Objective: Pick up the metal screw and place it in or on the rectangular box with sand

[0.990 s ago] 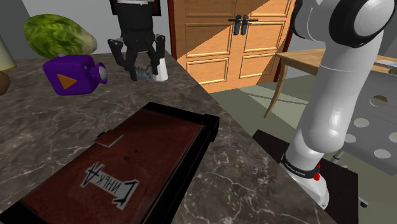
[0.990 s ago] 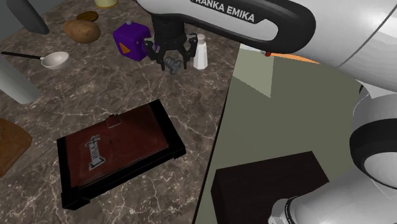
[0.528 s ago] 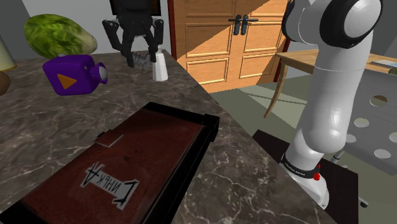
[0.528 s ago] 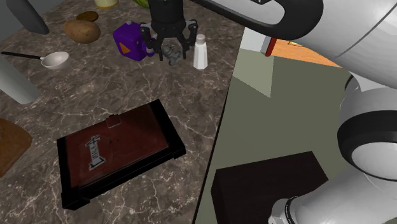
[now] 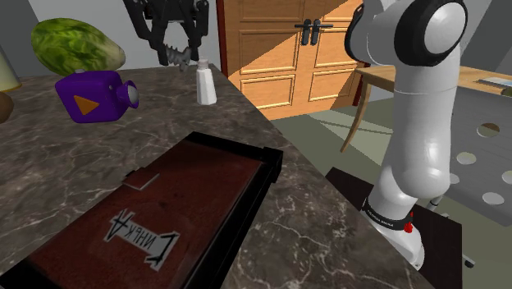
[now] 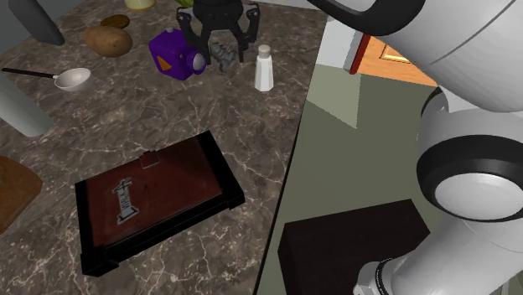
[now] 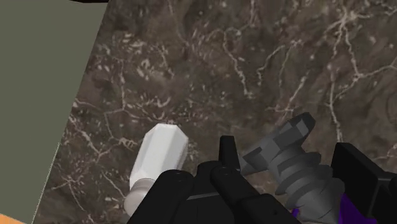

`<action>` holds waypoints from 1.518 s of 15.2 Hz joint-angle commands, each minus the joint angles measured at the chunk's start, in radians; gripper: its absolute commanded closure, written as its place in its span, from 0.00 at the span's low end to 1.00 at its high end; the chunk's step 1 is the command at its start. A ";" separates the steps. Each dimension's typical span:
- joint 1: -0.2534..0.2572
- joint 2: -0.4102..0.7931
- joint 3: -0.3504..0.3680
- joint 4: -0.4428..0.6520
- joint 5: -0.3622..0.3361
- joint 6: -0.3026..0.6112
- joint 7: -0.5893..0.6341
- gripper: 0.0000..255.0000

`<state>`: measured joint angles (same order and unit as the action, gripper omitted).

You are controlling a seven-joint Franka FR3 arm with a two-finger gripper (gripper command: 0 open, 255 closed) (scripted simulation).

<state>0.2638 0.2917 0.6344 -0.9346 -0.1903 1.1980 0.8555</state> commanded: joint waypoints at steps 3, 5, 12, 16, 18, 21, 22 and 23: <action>0.033 -0.030 0.020 -0.030 0.013 0.000 0.063 1.00; 0.050 -0.055 0.035 -0.066 0.026 0.012 0.105 1.00; 0.149 -0.084 0.091 -0.114 0.034 0.028 0.269 1.00; 0.233 -0.061 0.125 -0.094 0.009 0.020 0.374 1.00; 0.284 -0.038 0.142 -0.070 -0.012 0.011 0.429 1.00; 0.330 -0.025 0.155 -0.073 -0.025 0.022 0.485 1.00; 0.313 -0.044 0.155 -0.112 -0.009 0.046 0.480 1.00; 0.297 -0.061 0.155 -0.149 0.005 0.069 0.475 1.00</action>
<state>0.5686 0.2414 0.7888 -1.0570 -0.1941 1.2486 1.3292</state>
